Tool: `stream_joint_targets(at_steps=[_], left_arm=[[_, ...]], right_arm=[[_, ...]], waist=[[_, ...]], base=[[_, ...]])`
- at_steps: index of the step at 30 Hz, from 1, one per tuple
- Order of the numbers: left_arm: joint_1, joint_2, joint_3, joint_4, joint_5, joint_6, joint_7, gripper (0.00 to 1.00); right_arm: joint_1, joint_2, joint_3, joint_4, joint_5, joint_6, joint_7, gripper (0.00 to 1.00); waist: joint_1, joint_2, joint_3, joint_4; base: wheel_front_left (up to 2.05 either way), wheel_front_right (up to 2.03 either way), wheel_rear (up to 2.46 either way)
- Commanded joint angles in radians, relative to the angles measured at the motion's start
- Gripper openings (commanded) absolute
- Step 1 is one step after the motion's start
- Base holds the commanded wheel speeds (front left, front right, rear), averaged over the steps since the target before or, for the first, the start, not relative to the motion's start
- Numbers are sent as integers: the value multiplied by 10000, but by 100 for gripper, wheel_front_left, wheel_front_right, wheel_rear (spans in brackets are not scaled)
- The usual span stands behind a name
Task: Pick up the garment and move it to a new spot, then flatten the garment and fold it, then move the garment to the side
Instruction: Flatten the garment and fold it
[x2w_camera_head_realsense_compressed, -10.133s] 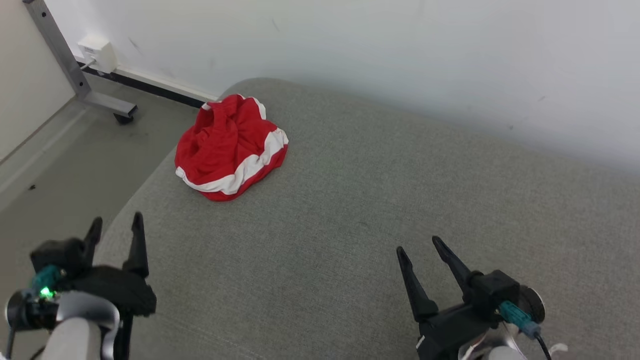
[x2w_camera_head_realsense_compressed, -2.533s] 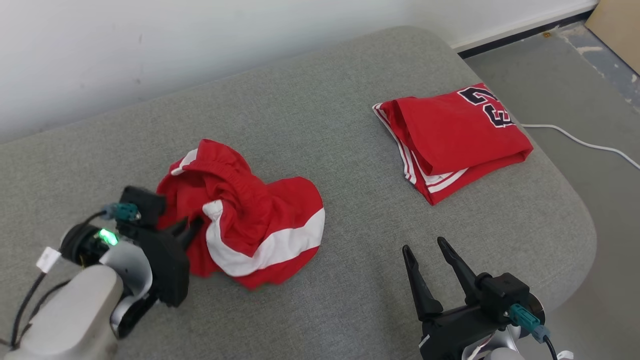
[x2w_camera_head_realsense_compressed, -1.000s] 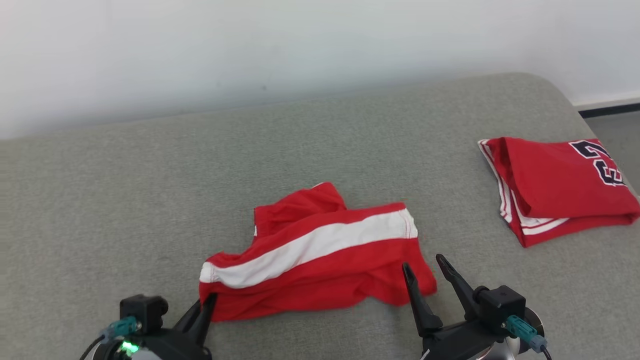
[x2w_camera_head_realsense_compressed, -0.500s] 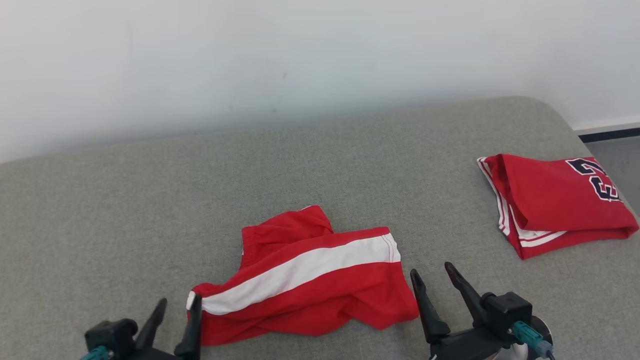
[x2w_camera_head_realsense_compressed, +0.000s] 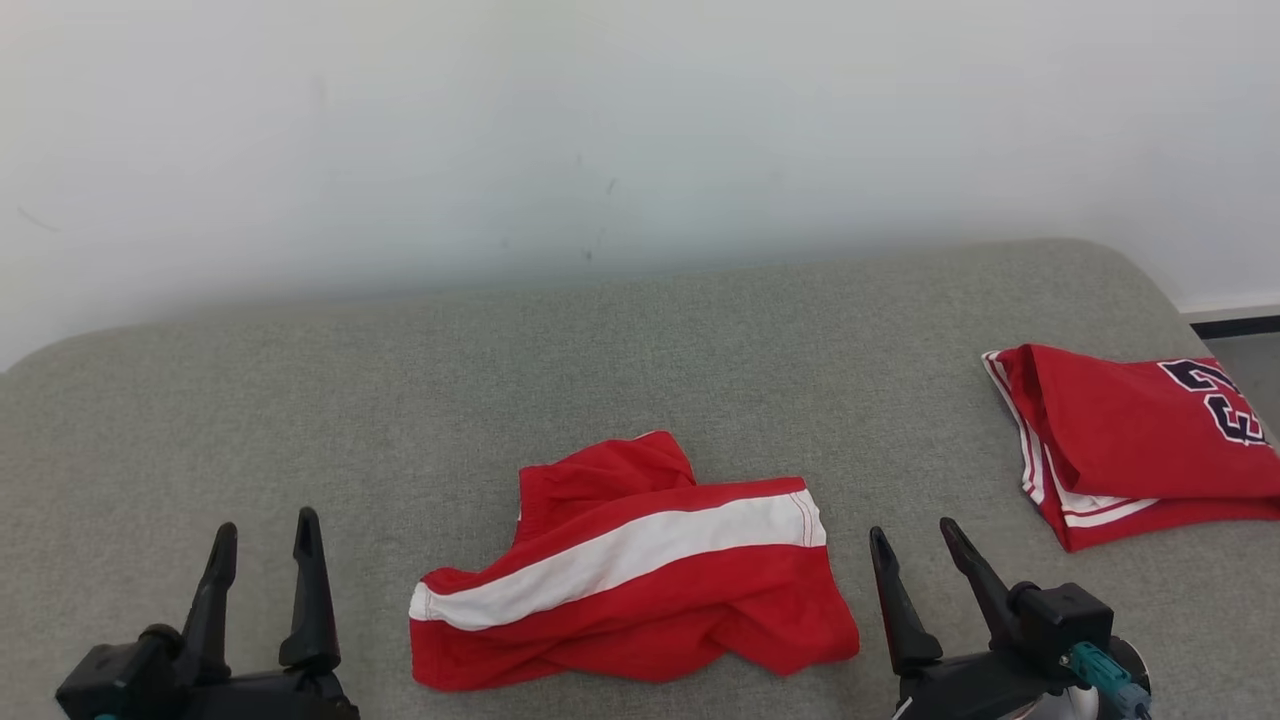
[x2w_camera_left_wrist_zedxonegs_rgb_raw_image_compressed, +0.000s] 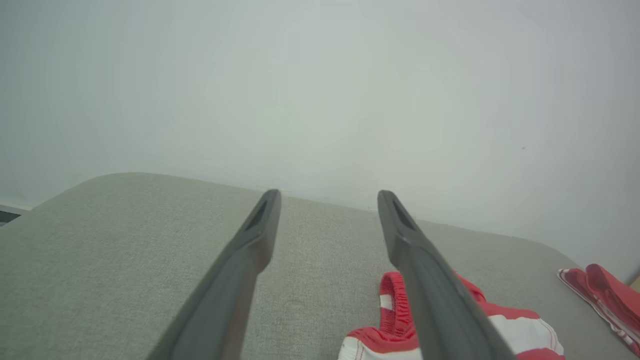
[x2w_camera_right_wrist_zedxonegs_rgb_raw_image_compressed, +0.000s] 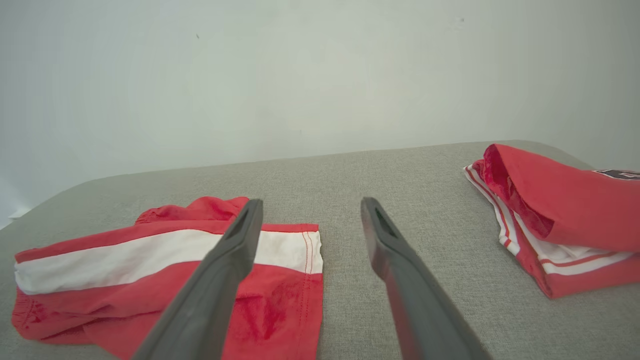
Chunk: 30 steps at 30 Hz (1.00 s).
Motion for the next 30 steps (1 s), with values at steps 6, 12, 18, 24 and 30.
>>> stream_joint_targets(at_steps=[6, 12, 18, 24, 30], left_arm=[[458, -665, 694, -133, 1251, -525, -44, 100], [1050, -1023, 972, 78, 2040, -939, -44, 100], [1451, -1245, 1248, 359, 2357, -1145, -44, 100], [1628, -1357, 1445, 489, 2528, -1262, -45, 100], [1559, -1453, 1660, 639, 2628, -1420, -45, 100]], right_arm=[[121, -4, -221, -52, -214, -28, -127, 100], [209, -6, -343, 23, -474, -28, -198, 100], [384, -4, -435, 166, -591, -28, -195, 100], [421, -4, -491, 201, -654, -28, -137, 100], [422, -4, -443, 176, -592, -28, -120, 100]], waist=[[1, 0, -194, 134], [1, 0, -282, 267], [1, 0, -369, 415], [1, 0, -414, 512], [1, 0, -396, 567]], base=[[0, 0, 0], [0, 0, 0], [0, 0, 0], [0, 0, 0], [0, 0, 0]])
